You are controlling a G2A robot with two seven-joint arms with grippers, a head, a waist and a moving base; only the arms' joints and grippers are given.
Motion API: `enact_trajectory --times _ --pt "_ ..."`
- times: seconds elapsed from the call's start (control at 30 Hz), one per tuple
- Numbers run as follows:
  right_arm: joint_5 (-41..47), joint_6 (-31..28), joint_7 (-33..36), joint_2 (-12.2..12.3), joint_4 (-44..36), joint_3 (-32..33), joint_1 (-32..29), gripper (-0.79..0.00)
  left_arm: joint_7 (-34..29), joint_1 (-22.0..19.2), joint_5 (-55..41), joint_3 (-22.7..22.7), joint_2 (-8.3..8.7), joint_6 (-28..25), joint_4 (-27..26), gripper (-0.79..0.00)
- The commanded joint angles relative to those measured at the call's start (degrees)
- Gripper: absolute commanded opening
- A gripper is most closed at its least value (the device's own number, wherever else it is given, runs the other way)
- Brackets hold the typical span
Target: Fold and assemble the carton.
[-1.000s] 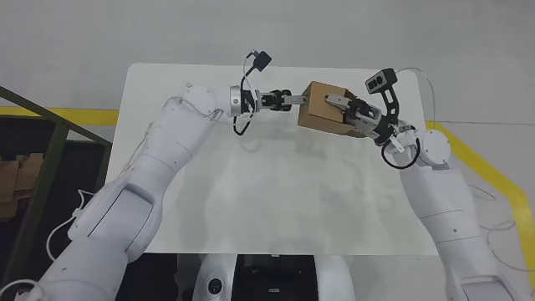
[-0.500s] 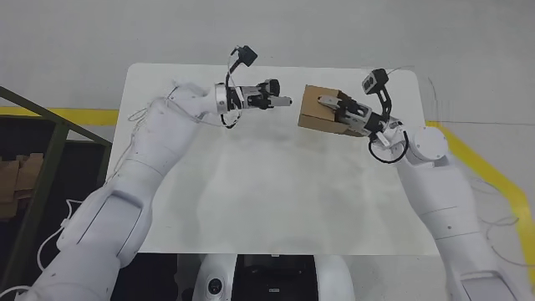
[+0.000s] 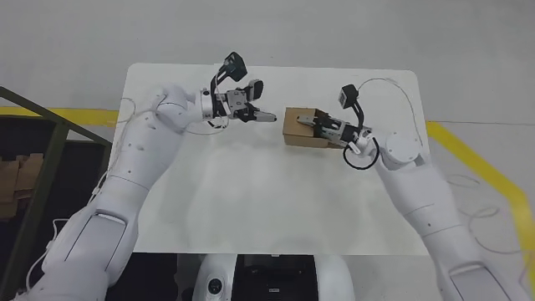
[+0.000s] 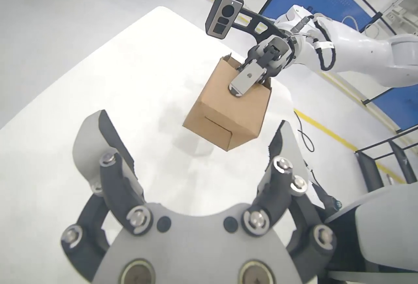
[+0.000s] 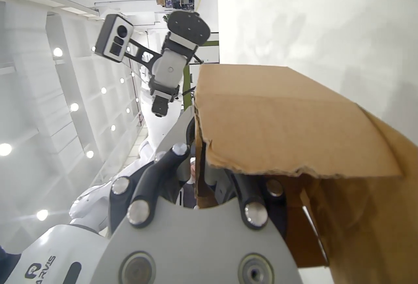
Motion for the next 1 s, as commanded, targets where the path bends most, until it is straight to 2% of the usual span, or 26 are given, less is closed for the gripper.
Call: enact_trajectory --times 0.0,0.33,0.37,0.4,0.47,0.5,0.8,0.97 --pt "-0.4 -0.2 -0.5 -0.4 1.3 -1.3 0.3 -0.785 3.3 1.3 2.9 -0.7 0.66 0.0 -1.3 0.000" --pt "-1.3 -2.7 -3.8 -2.7 6.4 -6.8 1.7 -0.785 17.6 5.6 14.6 -2.0 3.65 0.0 -4.6 0.000" --pt "-1.5 -2.9 -3.9 -2.9 6.8 -7.1 1.9 -0.650 18.6 5.7 15.6 -1.8 3.90 0.0 -4.8 0.000" --pt "-1.6 -3.1 -4.1 -3.0 7.1 -7.3 2.0 -0.431 19.6 5.7 16.9 -1.5 4.16 0.0 -5.0 0.000" --pt "-1.7 -3.7 -4.6 -3.2 7.5 -7.6 2.1 -0.049 21.4 5.9 19.0 -0.7 4.63 0.0 -5.0 0.000" --pt "-1.9 -4.0 -5.0 -3.3 7.6 -7.6 2.1 0.000 22.2 5.9 19.5 -0.2 4.84 0.0 -4.9 0.000" --pt "-5.2 -2.3 -6.3 -2.5 4.8 -5.5 0.4 0.000 22.6 5.9 19.8 0.2 4.97 0.0 -4.8 0.000" --pt "-7.6 1.1 -4.4 -0.4 -2.4 -0.4 -2.7 0.000 22.6 5.9 19.8 0.2 4.97 0.0 -4.8 0.000"
